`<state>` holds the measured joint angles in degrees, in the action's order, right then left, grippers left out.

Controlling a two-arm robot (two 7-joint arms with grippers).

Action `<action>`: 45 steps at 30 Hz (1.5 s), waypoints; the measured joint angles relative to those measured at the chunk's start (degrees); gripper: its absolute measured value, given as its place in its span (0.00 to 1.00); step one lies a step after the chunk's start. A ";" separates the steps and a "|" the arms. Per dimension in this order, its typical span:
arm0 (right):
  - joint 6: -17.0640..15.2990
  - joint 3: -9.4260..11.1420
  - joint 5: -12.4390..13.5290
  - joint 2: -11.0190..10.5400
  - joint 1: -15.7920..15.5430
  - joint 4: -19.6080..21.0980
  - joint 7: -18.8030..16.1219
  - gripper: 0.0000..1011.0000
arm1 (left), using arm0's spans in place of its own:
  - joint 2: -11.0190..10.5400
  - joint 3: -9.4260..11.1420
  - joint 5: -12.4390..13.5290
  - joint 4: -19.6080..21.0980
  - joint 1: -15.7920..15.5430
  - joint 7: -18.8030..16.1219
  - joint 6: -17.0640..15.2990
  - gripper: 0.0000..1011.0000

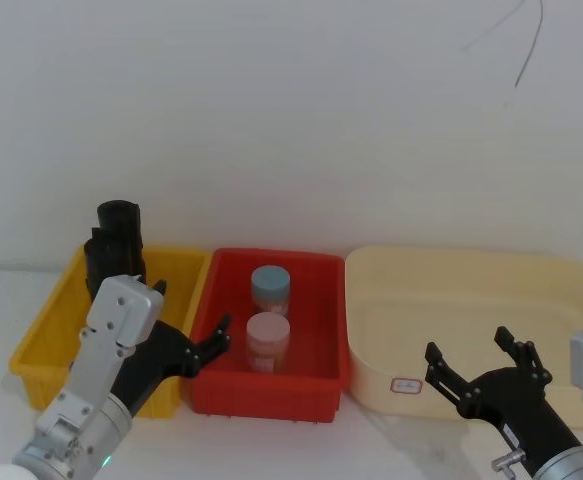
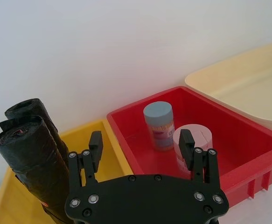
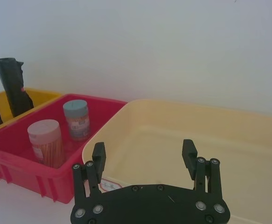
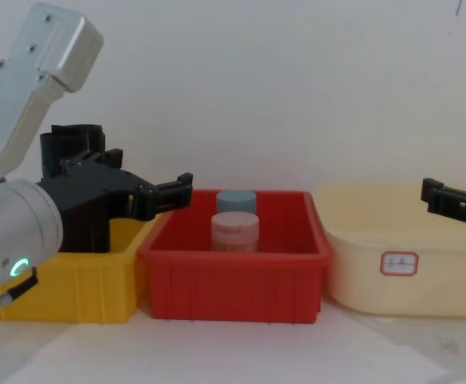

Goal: Pick up the garbage bag with the one hand and transfer it to the other hand.

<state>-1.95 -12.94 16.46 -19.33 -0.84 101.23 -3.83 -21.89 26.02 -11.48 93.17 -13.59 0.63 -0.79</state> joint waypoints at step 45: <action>-0.02 -0.25 -0.34 0.07 0.47 -0.24 -0.16 0.99 | -0.01 0.00 0.00 0.00 0.00 0.00 0.00 0.99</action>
<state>-1.97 -13.19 16.13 -19.26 -0.37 100.99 -3.99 -21.90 26.02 -11.48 93.17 -13.59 0.63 -0.80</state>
